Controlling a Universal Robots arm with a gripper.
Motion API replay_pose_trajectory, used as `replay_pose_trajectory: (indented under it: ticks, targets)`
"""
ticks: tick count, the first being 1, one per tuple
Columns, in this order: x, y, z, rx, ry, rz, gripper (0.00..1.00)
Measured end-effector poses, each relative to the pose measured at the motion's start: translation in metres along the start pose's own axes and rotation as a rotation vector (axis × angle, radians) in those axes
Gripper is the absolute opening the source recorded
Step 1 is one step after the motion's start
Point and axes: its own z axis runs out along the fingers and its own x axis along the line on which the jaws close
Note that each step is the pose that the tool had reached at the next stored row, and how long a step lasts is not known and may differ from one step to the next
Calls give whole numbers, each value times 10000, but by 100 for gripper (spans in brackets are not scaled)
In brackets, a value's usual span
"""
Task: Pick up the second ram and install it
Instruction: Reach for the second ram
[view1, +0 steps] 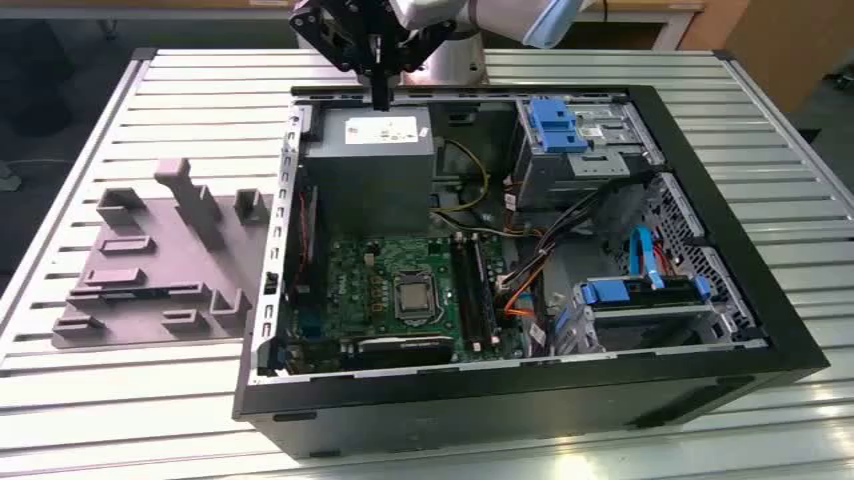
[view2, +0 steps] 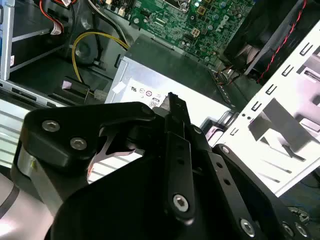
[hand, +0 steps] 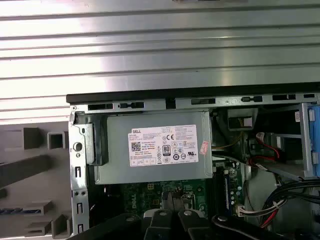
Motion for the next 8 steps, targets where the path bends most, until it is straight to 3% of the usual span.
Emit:
replay_pose_trajectory:
  ticks: [8]
  targets:
    - [14, -1, -1, 1, 0, 0, 11]
